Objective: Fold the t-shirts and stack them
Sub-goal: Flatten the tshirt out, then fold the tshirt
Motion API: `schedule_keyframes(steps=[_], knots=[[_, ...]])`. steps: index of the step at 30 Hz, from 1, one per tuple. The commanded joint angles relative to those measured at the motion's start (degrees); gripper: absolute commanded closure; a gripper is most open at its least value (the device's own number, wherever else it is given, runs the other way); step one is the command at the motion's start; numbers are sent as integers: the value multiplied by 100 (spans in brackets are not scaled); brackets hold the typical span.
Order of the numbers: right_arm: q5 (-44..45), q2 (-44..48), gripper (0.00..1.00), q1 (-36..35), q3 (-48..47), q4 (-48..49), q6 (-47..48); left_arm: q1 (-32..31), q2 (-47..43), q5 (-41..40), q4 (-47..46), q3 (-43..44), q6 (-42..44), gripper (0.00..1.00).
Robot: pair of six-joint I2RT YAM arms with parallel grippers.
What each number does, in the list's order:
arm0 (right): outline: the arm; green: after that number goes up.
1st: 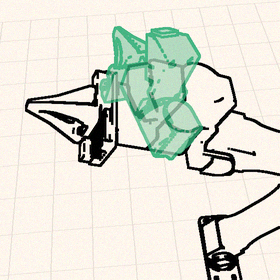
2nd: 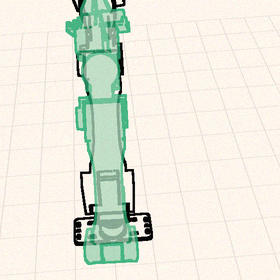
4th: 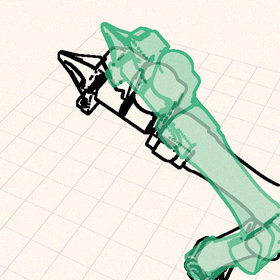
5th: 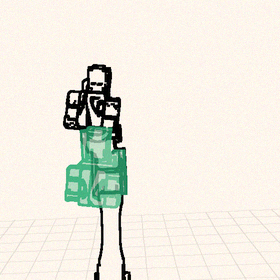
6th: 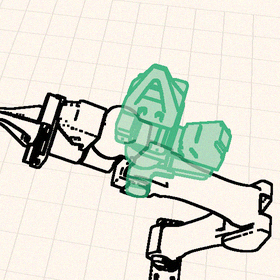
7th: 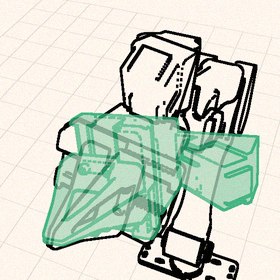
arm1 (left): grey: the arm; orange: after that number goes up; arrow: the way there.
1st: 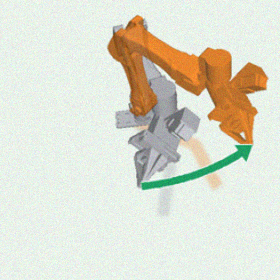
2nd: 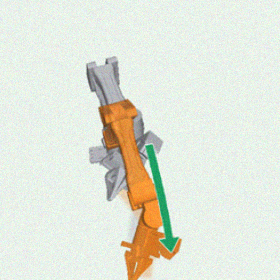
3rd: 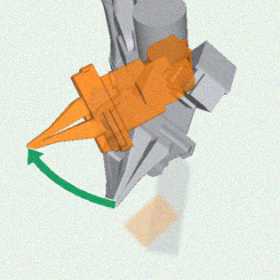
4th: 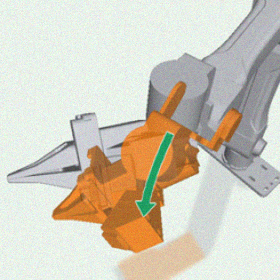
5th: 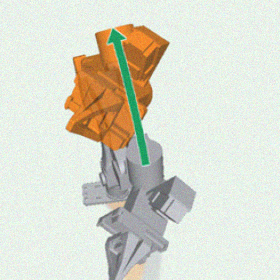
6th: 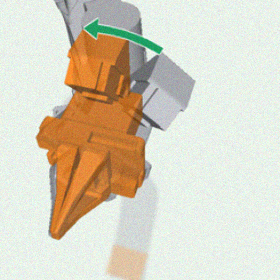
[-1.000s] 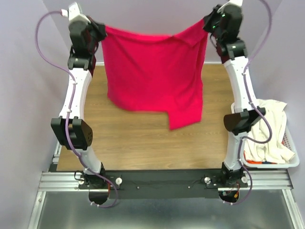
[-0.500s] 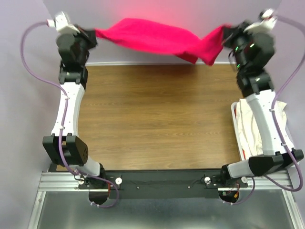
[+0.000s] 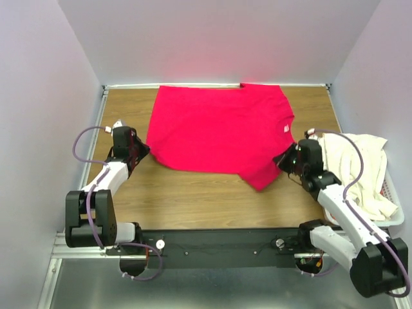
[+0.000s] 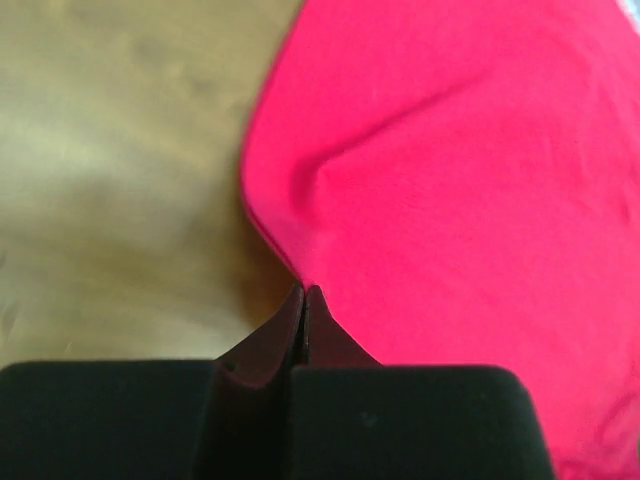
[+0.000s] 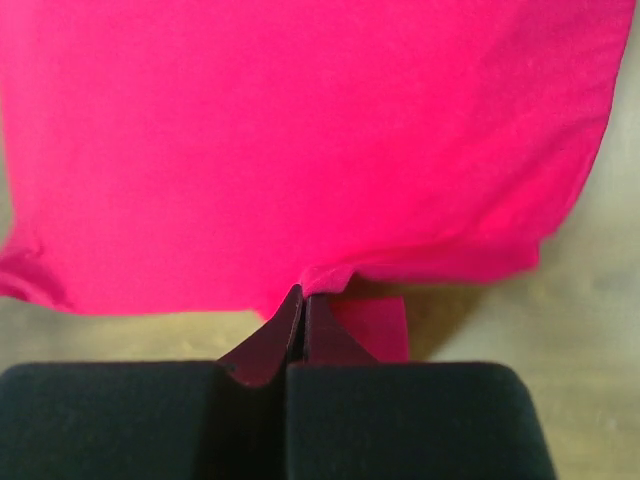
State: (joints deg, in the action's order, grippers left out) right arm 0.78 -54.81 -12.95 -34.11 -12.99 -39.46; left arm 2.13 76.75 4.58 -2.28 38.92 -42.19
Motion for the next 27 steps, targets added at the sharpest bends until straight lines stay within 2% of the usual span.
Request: schedule_keyframes(steps=[1, 8, 12, 21, 27], knots=[[-526, 365, 100, 12, 773, -291, -659, 7, -441, -343, -18, -305, -263, 100], [-517, 1226, 100, 3, 967, -1152, -888, 15, -951, -704, 606, -569, -289, 100], [-368, 1526, 97, 12, 977, -1337, -958, 33, -996, -695, 536, -543, -210, 98], [475, 33, 95, 3, -190, -1171, -572, 33, 224, -511, 439, 352, -8, 96], [862, -968, 93, 3, -833, -977, -378, 33, 639, -484, 457, 730, -61, 96]])
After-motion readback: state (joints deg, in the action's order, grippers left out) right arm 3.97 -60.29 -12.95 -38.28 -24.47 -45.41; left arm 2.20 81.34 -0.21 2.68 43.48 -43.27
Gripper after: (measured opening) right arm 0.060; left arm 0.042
